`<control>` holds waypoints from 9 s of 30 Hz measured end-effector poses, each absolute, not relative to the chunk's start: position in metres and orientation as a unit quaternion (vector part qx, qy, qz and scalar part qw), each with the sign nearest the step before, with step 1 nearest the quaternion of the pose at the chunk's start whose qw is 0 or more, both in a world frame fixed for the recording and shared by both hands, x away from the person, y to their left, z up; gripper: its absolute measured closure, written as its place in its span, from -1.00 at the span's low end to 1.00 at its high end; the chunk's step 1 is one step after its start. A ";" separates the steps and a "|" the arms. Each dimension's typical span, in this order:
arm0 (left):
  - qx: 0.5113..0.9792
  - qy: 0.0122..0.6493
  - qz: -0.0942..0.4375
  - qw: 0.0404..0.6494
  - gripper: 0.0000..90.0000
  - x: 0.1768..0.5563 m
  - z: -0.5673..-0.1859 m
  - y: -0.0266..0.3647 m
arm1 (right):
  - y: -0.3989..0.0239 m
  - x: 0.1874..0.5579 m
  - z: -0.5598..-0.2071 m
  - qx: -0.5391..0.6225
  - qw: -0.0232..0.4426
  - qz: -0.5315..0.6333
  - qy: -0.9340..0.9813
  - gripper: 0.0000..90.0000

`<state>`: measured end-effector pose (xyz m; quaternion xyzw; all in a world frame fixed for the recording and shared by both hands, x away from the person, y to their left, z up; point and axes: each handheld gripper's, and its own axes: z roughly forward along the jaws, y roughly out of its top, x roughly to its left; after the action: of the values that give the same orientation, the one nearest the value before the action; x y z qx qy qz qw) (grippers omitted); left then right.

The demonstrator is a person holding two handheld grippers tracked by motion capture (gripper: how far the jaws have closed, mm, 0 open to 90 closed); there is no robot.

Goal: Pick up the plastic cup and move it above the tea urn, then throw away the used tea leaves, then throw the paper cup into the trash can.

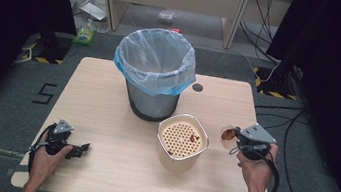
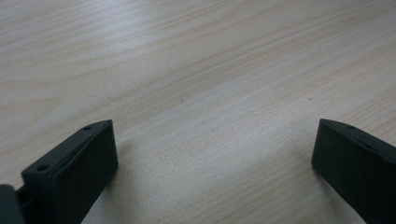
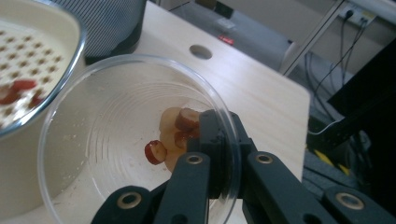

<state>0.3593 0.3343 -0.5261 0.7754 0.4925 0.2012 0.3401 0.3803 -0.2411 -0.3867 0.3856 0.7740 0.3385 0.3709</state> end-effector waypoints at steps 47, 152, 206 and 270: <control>0.776 0.492 0.201 0.340 -1.00 0.359 -0.526 0.334 | -0.156 0.401 -0.354 0.200 0.502 0.385 0.748 1.00; 0.775 0.492 0.201 0.341 -1.00 0.359 -0.526 0.334 | -0.093 0.354 -0.398 -0.094 0.788 0.199 0.575 1.00; 0.776 0.492 0.201 0.340 -1.00 0.359 -0.526 0.334 | -0.169 0.430 -0.330 0.264 0.506 0.379 0.728 1.00; 0.777 0.490 0.200 0.341 -1.00 0.359 -0.526 0.335 | -0.043 0.523 -0.243 0.259 0.422 0.408 0.767 0.47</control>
<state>0.3590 0.3350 -0.5261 0.7771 0.4897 0.1997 0.3412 0.5230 -0.0430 -0.2432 0.2588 0.7670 0.4085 0.4217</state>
